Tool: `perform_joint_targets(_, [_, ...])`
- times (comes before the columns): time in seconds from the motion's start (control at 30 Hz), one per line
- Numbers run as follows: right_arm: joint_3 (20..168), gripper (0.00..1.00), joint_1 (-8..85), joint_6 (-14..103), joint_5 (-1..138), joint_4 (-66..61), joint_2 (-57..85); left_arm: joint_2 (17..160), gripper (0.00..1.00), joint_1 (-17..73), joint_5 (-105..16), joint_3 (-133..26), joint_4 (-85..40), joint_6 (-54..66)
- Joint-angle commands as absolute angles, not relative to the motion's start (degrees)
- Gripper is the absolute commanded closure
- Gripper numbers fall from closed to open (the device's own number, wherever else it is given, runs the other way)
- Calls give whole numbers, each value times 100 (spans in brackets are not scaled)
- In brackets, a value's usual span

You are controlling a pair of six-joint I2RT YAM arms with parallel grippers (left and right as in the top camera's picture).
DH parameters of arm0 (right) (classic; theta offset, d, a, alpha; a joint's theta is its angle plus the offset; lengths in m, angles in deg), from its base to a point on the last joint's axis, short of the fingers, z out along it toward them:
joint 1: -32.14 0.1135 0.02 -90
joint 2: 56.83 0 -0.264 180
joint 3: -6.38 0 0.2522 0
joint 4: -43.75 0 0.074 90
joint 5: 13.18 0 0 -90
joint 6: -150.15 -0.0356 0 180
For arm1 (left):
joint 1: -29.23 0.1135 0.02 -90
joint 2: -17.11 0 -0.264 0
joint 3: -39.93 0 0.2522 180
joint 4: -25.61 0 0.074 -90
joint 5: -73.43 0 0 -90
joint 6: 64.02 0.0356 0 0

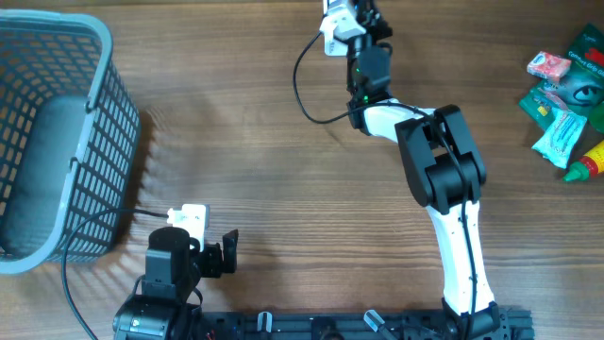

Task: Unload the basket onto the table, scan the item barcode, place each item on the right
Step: 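Lower the red stick onto the far-right pile and open the right gripper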

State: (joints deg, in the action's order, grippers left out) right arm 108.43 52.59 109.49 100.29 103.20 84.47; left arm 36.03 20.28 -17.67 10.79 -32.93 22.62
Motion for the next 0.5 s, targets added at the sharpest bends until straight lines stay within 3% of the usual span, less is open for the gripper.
perform_joint_targets(0.0, [10878, 96, 5159, 10680, 11023, 9984, 8160, 3599, 0, 1998, -1710, 1086, -3280, 2249])
perform_joint_targets(0.2, [10878, 96, 4466, 9563, 12511, 7391, 7640, 3599, 0, 1998, -1710, 1086, -3280, 2249])
perform_joint_targets(0.3, [10878, 96, 3994, 9205, 13268, 6808, 7634, 3599, 0, 1998, -1710, 1086, -3280, 2249])
perform_joint_targets(0.47, [10878, 96, 3073, 7489, 13311, 4384, 7636, 3599, 0, 1998, -1710, 1086, -3280, 2249])
